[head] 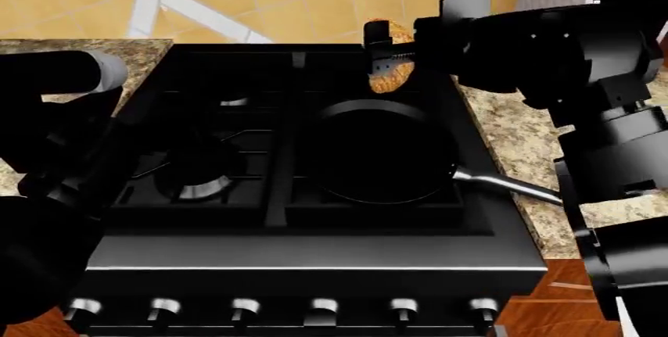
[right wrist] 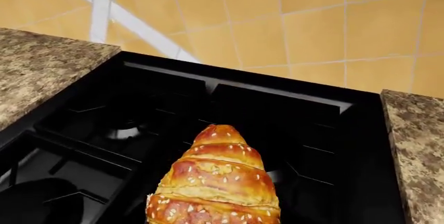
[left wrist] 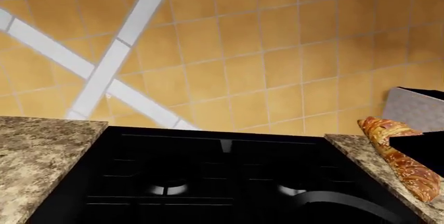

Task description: Pick the croissant and place it on the pan. Then turn on the stove to warm the croissant.

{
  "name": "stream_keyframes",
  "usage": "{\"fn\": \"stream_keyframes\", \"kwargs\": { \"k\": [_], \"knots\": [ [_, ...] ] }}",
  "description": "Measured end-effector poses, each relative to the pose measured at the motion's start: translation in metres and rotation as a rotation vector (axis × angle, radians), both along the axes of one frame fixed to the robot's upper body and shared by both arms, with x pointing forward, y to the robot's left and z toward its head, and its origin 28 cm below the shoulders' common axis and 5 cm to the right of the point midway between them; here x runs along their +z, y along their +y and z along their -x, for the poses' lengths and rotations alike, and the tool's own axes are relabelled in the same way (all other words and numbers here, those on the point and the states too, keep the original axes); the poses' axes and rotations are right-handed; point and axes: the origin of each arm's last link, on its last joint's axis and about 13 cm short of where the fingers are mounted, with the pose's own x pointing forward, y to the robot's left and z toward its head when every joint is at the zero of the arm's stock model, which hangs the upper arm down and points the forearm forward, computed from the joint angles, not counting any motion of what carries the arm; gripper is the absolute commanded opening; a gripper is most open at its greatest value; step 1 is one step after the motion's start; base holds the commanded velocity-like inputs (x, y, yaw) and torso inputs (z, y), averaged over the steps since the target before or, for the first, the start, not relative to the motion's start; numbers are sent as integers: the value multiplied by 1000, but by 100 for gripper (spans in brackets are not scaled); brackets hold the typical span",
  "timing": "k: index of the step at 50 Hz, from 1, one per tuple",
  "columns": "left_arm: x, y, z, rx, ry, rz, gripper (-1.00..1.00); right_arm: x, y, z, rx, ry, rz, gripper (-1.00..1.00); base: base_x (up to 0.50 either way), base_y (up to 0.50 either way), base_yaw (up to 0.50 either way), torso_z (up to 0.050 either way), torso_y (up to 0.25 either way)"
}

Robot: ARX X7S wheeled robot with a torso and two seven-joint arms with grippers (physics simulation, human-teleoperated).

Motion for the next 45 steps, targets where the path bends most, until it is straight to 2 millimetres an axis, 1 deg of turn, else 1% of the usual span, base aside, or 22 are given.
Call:
{"fn": "stream_keyframes", "kwargs": {
  "k": [8,16,26,45],
  "knots": [
    [-1,-1,2,-5,3,3,100,-7,0,-12,6,68,0,-100,0,0,0,0,0],
    [-2,-1,3,-7,6,6,100,-12,-1,-17,10,126,2,-100,0,0,0,0,0],
    [-3,-1,4,-10,6,8,100,-18,-1,-17,21,177,9,-100,0,0,0,0,0],
    [-5,-1,6,-9,11,10,100,-36,0,-15,44,245,32,-100,0,0,0,0,1]
  ]
}}
